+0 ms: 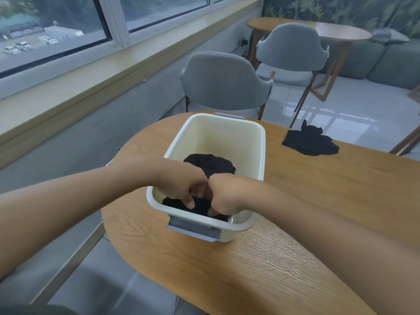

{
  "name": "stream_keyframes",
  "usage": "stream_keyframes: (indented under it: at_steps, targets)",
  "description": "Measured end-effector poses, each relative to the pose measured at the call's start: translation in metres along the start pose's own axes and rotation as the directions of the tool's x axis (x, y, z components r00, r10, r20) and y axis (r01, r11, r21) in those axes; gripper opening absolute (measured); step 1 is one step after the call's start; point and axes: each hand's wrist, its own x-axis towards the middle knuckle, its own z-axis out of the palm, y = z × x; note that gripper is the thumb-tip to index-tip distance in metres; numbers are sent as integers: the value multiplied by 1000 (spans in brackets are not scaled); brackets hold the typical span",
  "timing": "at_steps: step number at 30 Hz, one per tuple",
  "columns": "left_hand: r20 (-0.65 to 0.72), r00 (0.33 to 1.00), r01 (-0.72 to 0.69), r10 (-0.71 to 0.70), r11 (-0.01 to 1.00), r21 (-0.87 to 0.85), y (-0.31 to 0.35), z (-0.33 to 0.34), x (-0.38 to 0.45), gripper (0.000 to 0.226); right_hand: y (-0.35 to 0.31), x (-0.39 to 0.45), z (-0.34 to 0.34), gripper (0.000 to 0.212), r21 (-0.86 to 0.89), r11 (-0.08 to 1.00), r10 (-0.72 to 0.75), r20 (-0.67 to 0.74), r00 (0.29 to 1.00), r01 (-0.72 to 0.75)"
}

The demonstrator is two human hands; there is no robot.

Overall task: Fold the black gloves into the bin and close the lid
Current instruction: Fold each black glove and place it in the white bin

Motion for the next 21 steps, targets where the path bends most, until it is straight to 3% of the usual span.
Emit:
stream_keyframes:
  at_steps: [6,11,13,16,21]
  targets:
    - [10,999,33,-34,996,79,1,15,10,20,-5,10,10,20,-29,999,30,27,999,-29]
    - [-70,997,42,-34,992,116,1,12,8,20,-4,6,7,24,-24,999,27,-2,1000,-27]
    - [-130,991,55,-35,987,151,0,7,4,17,-3,0,1,31,-40,999,-4,-34,999,2]
    - [-222,975,64,-31,988,139,3,-5,-6,20,4,-18,-16,12,12,997,-72,-124,990,74]
    - [-370,929,58,-3,989,137,25,-24,-22,19,28,-57,-46,14,126,983,-88,-309,947,133]
